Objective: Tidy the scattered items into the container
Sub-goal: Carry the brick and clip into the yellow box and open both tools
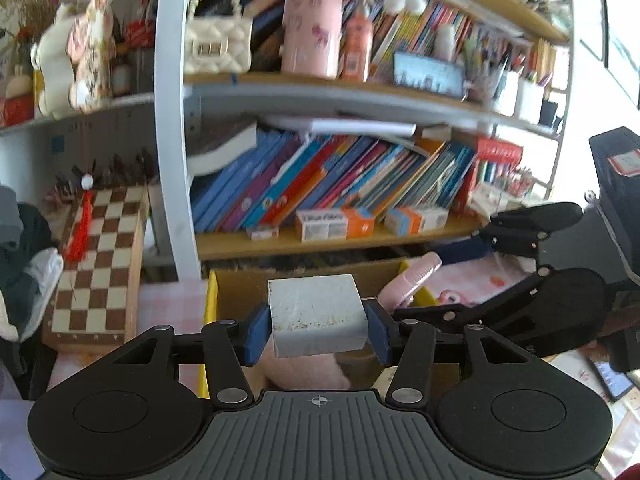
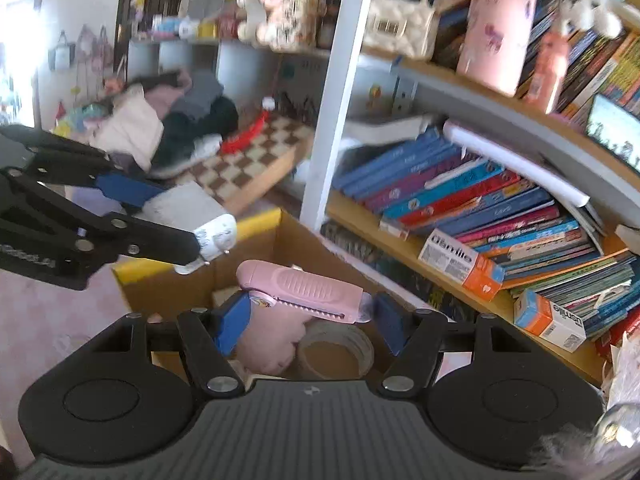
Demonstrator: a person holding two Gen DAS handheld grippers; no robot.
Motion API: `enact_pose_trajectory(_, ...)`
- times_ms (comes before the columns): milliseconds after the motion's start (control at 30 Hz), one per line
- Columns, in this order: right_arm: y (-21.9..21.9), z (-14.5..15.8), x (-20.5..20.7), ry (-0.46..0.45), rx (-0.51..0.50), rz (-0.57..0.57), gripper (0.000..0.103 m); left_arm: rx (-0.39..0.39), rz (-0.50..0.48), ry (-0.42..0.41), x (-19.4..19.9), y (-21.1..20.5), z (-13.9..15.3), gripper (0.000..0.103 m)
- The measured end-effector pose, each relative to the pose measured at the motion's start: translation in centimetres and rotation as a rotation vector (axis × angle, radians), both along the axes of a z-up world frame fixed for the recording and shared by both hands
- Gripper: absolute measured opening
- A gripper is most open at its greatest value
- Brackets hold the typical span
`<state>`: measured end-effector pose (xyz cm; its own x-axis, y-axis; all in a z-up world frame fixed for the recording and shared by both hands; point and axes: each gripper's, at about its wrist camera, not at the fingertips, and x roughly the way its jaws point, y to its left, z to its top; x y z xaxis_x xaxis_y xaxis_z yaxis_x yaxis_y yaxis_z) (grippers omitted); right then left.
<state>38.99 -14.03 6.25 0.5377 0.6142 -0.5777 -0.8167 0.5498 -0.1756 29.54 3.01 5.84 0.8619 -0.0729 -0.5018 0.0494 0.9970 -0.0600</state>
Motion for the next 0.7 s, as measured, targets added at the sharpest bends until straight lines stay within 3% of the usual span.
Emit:
enact_pose_trajectory(433,3.7,-6.9,4.6,-0.011,-0.278,0.094,0.065,0.067,0.022,0.197,3.0,0.4,-5.6,0.05)
enact_pose_trajectory(700,5.1,-8.9,5.9,0.02,-0.35,0.077,0.065,0.089,0.009,0.252,3.5,-0.2,-7.2,0.05)
